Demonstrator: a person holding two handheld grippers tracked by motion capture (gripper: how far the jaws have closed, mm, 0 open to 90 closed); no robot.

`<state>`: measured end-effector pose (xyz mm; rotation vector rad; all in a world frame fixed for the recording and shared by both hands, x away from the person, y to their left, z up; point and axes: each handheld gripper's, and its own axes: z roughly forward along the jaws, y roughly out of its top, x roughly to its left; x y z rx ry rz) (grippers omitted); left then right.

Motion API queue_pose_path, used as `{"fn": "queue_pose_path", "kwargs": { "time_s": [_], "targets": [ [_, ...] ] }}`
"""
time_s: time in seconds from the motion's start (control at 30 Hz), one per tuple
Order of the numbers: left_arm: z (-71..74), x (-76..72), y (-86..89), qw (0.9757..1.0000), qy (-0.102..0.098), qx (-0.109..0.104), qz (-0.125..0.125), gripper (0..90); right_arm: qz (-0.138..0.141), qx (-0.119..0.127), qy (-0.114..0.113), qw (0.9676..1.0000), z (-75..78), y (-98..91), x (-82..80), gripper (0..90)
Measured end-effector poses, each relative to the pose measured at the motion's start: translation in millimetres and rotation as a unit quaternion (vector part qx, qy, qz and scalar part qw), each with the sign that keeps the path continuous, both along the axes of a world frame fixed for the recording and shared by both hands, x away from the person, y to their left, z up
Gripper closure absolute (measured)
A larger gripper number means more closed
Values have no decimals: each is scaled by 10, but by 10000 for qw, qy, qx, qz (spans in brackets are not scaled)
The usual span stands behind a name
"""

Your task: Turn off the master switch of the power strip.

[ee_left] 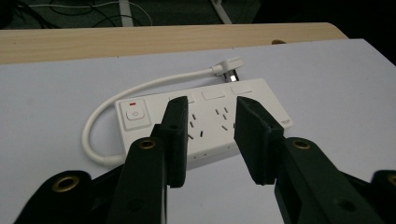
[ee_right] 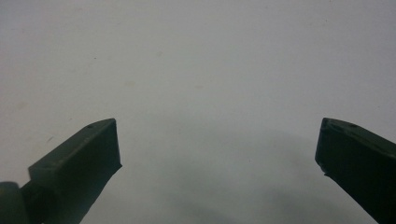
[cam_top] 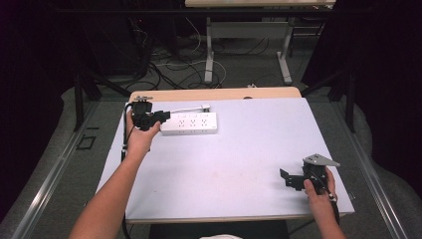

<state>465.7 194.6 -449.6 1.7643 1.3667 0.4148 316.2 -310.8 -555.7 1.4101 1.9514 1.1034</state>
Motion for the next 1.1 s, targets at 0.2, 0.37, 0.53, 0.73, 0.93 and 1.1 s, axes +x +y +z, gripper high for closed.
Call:
{"fn": "queue_pose_path", "kwargs": {
  "time_s": [0.2,0.37,0.53,0.73,0.93,1.1],
  "targets": [
    [-16,112,8,9999,19,73,112,671,-36,3,24,10000,-5,-6,-2,0],
    [-45,204,5,9997,35,131,196,674,-69,-10,17,10000,-16,-20,9,0],
    [-51,284,-5,9997,116,159,168,685,-89,-13,12,10000,-20,-20,12,0],
    [-72,355,-40,9994,152,186,233,732,-151,13,16,9999,-15,-21,1,0],
    [-92,430,-89,9985,222,363,342,771,-139,-4,21,9999,-23,-2,0,0],
    [-89,482,-141,9985,232,332,357,797,-121,-44,50,9999,-37,30,-6,0]
  ]
}}
